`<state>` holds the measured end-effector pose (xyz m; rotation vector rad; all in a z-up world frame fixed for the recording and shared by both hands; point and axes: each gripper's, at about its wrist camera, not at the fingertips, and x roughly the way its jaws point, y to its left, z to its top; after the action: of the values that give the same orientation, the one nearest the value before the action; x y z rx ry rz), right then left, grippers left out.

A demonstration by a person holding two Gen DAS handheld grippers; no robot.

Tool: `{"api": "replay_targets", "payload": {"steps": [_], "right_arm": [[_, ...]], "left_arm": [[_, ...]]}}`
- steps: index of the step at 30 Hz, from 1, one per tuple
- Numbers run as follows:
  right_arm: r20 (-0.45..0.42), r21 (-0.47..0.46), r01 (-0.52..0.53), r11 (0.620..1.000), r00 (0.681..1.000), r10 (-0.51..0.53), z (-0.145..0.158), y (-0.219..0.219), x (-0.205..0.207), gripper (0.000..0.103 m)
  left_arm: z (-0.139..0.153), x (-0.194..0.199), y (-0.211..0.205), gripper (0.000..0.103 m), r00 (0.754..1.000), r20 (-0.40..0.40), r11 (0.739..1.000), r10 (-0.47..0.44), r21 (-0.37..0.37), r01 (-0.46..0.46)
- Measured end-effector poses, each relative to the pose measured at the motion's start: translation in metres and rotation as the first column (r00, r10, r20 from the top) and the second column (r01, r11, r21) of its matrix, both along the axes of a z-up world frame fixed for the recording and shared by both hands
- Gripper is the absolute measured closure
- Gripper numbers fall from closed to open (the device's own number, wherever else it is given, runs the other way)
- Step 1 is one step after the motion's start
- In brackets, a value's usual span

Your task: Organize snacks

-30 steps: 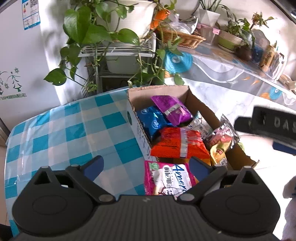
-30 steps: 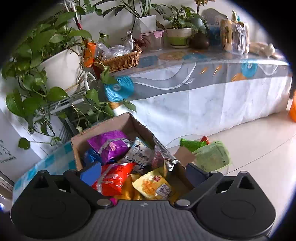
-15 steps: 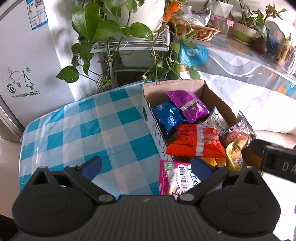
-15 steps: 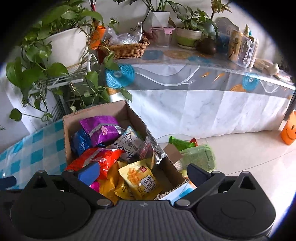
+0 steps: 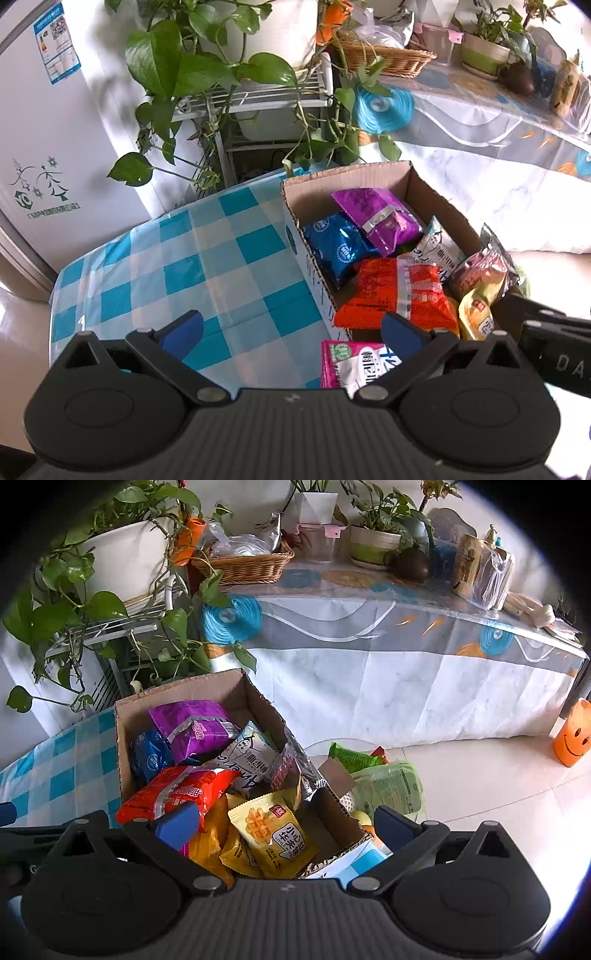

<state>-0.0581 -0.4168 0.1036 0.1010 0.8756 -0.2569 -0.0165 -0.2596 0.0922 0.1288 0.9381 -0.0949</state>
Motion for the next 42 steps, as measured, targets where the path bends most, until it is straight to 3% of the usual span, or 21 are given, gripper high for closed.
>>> {"api": "replay_targets", "payload": {"steps": [7,11,14,18,25,42], "right_arm": [[-0.016,-0.022,-0.017,1.000,1.000,0.017,-0.001,0.000,0.006,0.000],[-0.030,-0.013,-0.049,0.999,0.998,0.049,-0.002,0.000,0.009,0.000],[-0.042,0.002,-0.082,0.997,0.996,0.082,-0.003,-0.002,0.011,0.000],[-0.052,0.048,-0.063,0.997,0.996,0.066,-0.005,-0.009,0.013,0.000],[-0.069,0.045,-0.043,0.998,0.997,0.046,-0.010,-0.009,0.015,0.000],[-0.107,-0.032,-0.035,0.999,0.994,0.031,-0.017,-0.005,0.023,0.000]], "left_arm": [[0.006,0.001,-0.002,0.001,1.000,0.017,1.000,-0.002,0.030,0.001],[0.004,0.007,0.002,0.001,1.000,-0.028,1.000,0.010,0.010,-0.010],[0.004,0.007,0.003,0.001,1.000,-0.019,1.000,0.008,-0.002,-0.008],[0.001,0.010,-0.001,0.001,0.999,-0.045,1.000,0.009,0.002,-0.008],[-0.007,0.014,-0.004,0.002,0.997,-0.076,1.000,-0.002,0.006,0.003],[-0.012,0.021,-0.010,0.003,0.997,-0.078,0.998,0.005,0.062,-0.001]]}}
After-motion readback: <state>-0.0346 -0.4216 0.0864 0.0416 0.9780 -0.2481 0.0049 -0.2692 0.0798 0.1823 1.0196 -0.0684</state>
